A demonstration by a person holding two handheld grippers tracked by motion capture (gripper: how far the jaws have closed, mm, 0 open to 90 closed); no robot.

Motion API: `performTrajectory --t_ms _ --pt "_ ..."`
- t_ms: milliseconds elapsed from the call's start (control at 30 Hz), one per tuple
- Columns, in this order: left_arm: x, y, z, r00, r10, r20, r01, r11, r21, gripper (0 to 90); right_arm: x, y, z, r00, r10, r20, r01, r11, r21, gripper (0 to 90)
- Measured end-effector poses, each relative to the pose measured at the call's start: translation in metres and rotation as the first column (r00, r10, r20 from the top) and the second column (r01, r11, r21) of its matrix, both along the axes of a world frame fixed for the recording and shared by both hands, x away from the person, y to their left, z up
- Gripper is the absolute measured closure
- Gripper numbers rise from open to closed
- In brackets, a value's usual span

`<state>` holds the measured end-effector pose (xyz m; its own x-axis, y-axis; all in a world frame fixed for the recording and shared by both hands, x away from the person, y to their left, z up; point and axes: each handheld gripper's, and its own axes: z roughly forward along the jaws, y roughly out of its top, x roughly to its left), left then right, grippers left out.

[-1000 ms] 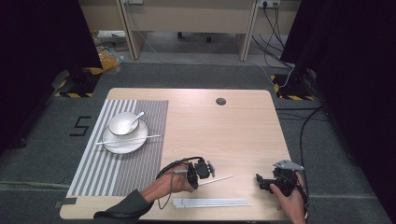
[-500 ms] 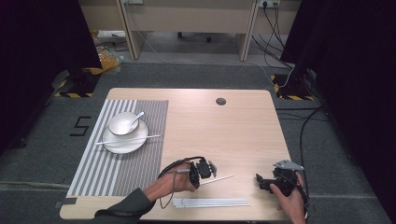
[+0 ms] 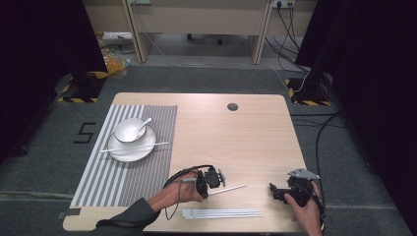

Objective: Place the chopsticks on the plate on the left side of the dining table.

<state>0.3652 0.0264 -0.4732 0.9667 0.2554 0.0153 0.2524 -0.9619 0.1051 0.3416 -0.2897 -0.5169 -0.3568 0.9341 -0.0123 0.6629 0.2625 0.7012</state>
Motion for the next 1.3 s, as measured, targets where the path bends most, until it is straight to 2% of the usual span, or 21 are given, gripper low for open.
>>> performTrajectory --t_ms 100,267,300,333,467,767,867,1100,1300 --pt "0.002 0.005 0.0 1.0 0.005 0.004 -0.005 0.9999 0.01 84.5 0.0 0.0 0.0 1.0 0.0 0.0 0.0 1.0 0.0 0.3" --pt "0.001 0.014 0.005 0.9999 0.012 0.011 -0.012 0.9999 -0.011 84.5 0.0 0.0 0.0 1.0 0.0 0.0 0.0 1.0 0.0 0.3" --pt "0.002 0.017 0.007 0.9999 0.014 0.002 -0.014 0.9999 -0.004 84.5 0.0 0.0 0.0 1.0 0.0 0.0 0.0 1.0 0.0 0.3" --pt "0.002 0.019 0.008 0.9997 0.02 0.015 -0.02 0.9997 -0.011 84.5 0.0 0.0 0.0 1.0 0.0 0.0 0.0 1.0 0.0 0.3" --pt "0.005 0.027 0.015 0.9994 0.03 0.016 -0.03 0.9995 -0.005 84.5 0.0 0.0 0.0 1.0 0.0 0.0 0.0 1.0 0.0 0.3" --pt "0.013 0.054 0.034 0.9962 0.078 0.04 -0.076 0.9964 -0.039 84.4 0.0 0.0 0.0 1.0 0.0 0.0 0.0 1.0 0.0 0.3" --pt "0.016 0.065 0.038 0.9947 0.094 0.042 -0.092 0.995 -0.038 84.4 0.0 0.0 0.0 1.0 0.0 0.0 0.0 1.0 0.0 0.3" --pt "0.022 0.099 0.049 0.9855 0.157 0.065 -0.153 0.9869 -0.05 84.5 0.0 0.0 0.0 1.0 0.0 0.0 0.0 1.0 0.0 0.3" --pt "0.028 0.13 0.059 0.9713 0.221 0.089 -0.215 0.9743 -0.067 84.4 0.0 0.0 0.0 1.0 0.0 0.0 0.0 1.0 0.0 0.3"
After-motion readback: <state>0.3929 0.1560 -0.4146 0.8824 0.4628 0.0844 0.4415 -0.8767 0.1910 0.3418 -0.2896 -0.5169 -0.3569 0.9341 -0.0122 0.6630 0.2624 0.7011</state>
